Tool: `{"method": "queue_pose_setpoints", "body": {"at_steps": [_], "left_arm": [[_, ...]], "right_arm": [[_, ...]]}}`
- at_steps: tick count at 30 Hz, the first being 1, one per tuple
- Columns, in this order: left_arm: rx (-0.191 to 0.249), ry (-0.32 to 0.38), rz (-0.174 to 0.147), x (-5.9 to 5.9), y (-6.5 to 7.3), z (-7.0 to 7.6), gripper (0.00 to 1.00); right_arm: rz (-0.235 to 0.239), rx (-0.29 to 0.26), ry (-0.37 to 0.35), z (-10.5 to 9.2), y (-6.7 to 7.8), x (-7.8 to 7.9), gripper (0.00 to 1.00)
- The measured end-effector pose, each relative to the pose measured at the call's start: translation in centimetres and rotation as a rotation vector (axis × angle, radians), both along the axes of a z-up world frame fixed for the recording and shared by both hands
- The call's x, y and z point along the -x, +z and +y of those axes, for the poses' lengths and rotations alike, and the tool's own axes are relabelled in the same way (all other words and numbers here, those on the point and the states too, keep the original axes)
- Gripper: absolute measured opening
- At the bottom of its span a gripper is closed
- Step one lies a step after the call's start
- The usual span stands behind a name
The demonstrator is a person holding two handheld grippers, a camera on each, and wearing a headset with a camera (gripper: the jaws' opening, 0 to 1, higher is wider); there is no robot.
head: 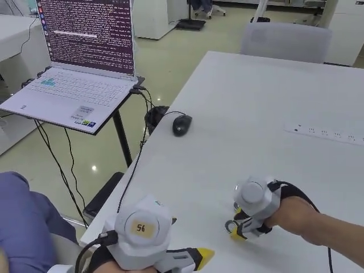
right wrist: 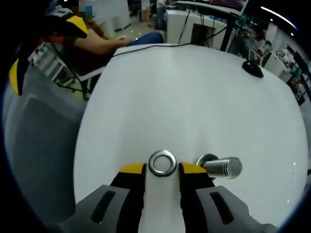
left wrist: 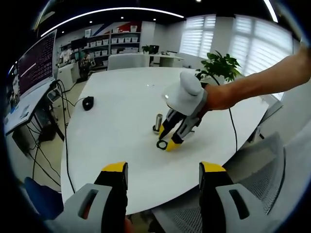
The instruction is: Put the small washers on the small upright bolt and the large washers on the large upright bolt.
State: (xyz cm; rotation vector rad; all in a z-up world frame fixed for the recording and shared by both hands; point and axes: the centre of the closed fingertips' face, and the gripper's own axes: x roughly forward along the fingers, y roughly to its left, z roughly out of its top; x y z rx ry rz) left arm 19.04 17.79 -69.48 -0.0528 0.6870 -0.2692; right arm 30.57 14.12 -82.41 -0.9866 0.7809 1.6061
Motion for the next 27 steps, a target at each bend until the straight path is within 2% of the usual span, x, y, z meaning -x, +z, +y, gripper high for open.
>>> {"method": "queue_pose_setpoints", "body": {"at_steps": [9,16,21,27], "left_arm": [[0.000,-0.031,-0.007,-0.7,0.3,-1.3,0.58],[-0.003,-0.026,-0.008,-0.7,0.4,-0.8,0.58],[-0.006,-0.023,-0.005,-0.5,0.3,-0.5,0.58],[-0.004,-0.028,-0.007,-0.7,0.5,-0.8,0.58]], "right_arm": [[-0.002,-0.020,-0.013,-0.3,0.0,0.1,0.23],[0.008,-0.025,-0.067,-2.3,0.1,0.4,0.23],[0.014,-0.048,-0.132,-3.8,0.5,-0.2,0.23],[-0.002,-0.077,-0.198,-5.3,2.0,-1.6,0.23]]}}
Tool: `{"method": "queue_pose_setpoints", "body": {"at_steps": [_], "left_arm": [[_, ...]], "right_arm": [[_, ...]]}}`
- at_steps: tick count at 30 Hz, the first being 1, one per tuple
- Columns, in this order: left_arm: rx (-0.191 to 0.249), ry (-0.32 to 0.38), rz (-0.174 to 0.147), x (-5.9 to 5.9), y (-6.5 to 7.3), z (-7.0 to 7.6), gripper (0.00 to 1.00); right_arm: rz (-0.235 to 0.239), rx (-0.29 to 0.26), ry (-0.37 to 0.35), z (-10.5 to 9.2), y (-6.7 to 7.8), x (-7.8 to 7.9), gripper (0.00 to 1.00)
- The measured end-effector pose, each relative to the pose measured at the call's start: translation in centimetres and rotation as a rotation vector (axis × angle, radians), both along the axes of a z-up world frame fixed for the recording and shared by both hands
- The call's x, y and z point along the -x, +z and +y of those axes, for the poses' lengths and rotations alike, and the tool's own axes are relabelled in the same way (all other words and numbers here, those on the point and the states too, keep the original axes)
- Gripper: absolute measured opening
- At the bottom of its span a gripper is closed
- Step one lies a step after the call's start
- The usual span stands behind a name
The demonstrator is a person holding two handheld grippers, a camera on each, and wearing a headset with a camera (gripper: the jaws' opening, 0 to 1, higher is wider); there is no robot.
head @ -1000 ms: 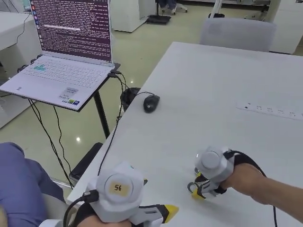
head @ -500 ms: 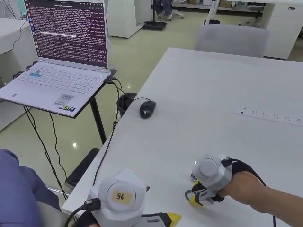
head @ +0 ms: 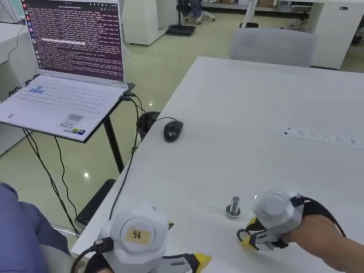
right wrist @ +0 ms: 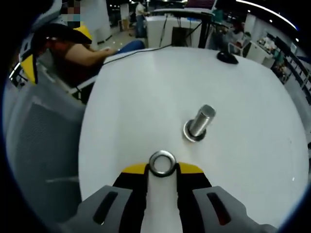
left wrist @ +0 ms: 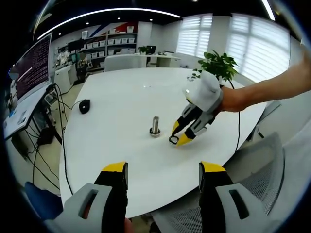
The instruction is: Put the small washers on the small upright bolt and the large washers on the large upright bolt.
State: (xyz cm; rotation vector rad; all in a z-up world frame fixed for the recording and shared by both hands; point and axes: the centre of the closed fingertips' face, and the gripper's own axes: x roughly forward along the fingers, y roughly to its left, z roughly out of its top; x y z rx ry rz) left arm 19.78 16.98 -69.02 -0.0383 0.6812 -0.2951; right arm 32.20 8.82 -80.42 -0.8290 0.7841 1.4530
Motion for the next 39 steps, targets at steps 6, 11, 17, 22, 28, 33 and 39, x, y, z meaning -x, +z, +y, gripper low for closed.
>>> {"method": "queue_pose_setpoints", "body": {"at_steps": [6,11,17,22,28,33,39], "left_arm": [[0.002,-0.007,-0.003,-0.3,-0.1,-0.4,0.58],[0.005,-0.003,-0.005,-0.4,0.0,-0.5,0.58],[0.005,0.006,-0.007,-0.3,0.1,-0.4,0.58],[0.003,0.012,-0.004,0.0,0.0,-0.3,0.58],[0.000,0.018,-0.002,0.1,0.0,0.0,0.58],[-0.001,0.026,-0.002,0.2,0.0,0.3,0.58],[0.002,0.029,0.001,0.3,-0.2,0.3,0.58]], "right_arm": [[-0.028,-0.037,-0.055,-0.3,2.2,-2.0,0.23],[-0.038,-0.084,-0.098,0.3,4.5,-4.1,0.23],[-0.053,-0.128,-0.088,2.2,6.6,-5.5,0.23],[-0.060,-0.129,-0.042,4.0,7.0,-5.1,0.23],[-0.050,-0.104,-0.002,5.3,6.0,-4.3,0.23],[-0.048,-0.078,0.012,5.4,5.3,-4.2,0.23],[-0.042,-0.067,0.011,5.4,5.0,-4.2,0.23]]}}
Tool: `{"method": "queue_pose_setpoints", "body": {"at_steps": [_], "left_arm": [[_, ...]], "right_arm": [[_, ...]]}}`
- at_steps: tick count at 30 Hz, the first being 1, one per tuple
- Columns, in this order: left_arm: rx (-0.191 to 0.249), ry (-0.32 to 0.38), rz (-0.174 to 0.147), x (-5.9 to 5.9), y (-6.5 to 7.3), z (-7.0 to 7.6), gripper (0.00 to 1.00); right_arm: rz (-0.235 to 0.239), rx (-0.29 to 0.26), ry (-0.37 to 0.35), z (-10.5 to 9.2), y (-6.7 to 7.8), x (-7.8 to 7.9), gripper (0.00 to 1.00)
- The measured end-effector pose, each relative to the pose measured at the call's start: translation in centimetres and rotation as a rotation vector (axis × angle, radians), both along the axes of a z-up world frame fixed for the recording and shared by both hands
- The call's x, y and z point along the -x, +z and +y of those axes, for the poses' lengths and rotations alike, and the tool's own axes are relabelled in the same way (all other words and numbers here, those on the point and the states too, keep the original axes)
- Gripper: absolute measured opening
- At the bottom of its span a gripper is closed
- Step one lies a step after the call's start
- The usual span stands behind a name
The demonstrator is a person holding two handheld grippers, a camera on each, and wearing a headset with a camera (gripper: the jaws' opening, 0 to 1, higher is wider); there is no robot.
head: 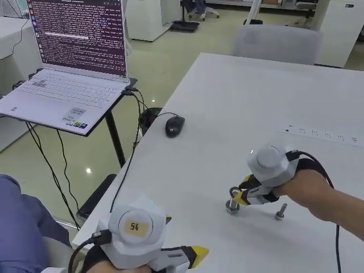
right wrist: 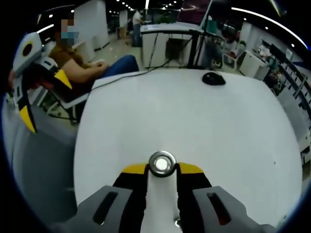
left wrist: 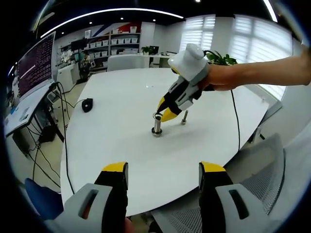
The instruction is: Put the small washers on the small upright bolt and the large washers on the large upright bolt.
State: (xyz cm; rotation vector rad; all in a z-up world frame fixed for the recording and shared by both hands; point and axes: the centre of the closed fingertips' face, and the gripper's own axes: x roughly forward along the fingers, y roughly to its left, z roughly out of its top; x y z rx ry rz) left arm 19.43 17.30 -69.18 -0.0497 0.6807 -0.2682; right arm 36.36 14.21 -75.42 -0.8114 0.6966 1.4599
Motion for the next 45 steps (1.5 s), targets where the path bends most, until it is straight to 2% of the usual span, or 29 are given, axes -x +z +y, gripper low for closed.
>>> {"method": "queue_pose_setpoints", "body": {"at_steps": [11,20,24,33,42,45], "left_arm": [[0.001,-0.005,0.000,-0.1,0.0,-0.1,0.58],[0.002,0.000,0.002,0.0,0.0,0.1,0.58],[0.002,-0.002,0.002,0.0,-0.1,0.1,0.58],[-0.001,0.002,0.006,0.0,-0.1,0.5,0.58],[-0.005,0.009,0.007,0.2,-0.1,0.7,0.58],[-0.004,0.007,0.009,0.2,-0.3,0.6,0.58]], "right_arm": [[0.000,0.023,0.005,0.2,-0.7,-0.1,0.23],[-0.009,0.063,0.021,0.2,-1.7,0.1,0.23],[-0.002,0.090,0.019,0.0,-2.7,-0.1,0.23],[0.013,0.115,0.001,0.1,-4.6,-0.1,0.23],[0.018,0.114,-0.011,0.0,-5.2,0.0,0.24],[0.037,0.103,-0.025,0.0,-5.3,-0.1,0.24]]}}
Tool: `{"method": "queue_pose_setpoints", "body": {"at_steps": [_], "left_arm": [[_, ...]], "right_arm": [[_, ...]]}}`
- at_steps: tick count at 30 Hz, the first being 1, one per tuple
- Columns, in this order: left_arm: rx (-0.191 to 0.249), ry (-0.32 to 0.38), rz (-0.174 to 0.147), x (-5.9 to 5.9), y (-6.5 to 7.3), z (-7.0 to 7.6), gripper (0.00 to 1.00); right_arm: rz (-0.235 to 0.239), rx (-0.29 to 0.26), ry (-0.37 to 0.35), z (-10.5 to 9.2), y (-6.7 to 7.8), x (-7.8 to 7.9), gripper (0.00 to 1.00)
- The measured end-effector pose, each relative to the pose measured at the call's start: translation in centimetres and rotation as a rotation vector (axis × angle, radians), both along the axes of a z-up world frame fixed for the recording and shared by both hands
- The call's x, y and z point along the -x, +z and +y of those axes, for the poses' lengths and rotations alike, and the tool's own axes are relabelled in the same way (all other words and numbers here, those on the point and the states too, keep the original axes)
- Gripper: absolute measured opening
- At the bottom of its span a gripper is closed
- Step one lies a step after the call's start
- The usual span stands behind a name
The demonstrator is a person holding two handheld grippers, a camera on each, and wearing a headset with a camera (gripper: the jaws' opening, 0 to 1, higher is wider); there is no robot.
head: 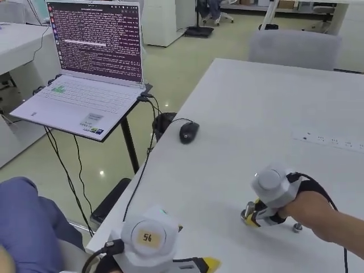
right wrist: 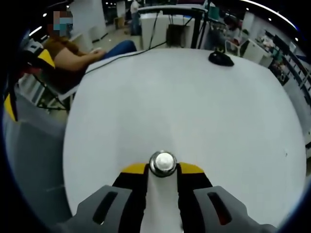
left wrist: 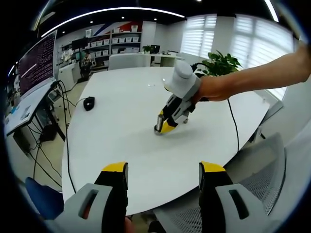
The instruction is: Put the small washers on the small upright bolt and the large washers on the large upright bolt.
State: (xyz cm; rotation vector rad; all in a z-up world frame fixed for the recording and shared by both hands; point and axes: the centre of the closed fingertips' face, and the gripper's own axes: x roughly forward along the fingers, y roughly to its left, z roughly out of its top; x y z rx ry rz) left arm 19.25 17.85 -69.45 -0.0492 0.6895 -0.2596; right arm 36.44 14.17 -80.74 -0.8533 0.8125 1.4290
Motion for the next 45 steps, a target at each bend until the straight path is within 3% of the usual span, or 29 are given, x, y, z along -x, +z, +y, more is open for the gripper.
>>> {"method": "queue_pose_setpoints", "body": {"at_steps": [6,12,18,26,29,37,45], "left_arm": [[0.016,-0.001,0.002,-0.2,-0.3,-0.6,0.58],[0.005,-0.038,0.007,-0.8,-0.6,-1.5,0.58],[0.002,-0.063,0.009,-1.7,-1.0,-2.3,0.58],[0.016,-0.069,0.007,-2.8,-1.6,-3.0,0.58],[0.002,-0.083,0.015,-2.9,-2.1,-3.0,0.58],[-0.047,-0.126,0.045,-2.7,-3.9,-2.6,0.58],[-0.057,-0.138,0.040,-3.2,-3.5,-2.3,0.58]], "right_arm": [[0.010,-0.031,-0.067,-0.8,0.1,0.1,0.24],[0.053,-0.110,-0.146,-2.4,0.2,1.8,0.26],[0.079,-0.149,-0.174,-5.1,-0.1,4.1,0.27],[0.094,-0.185,-0.229,-9.2,-0.7,5.9,0.31],[0.094,-0.199,-0.265,-11.2,-0.9,6.2,0.34],[0.074,-0.240,-0.392,-15.9,-0.7,5.3,0.39],[0.043,-0.325,-0.550,-18.9,0.8,4.2,0.45]]}}
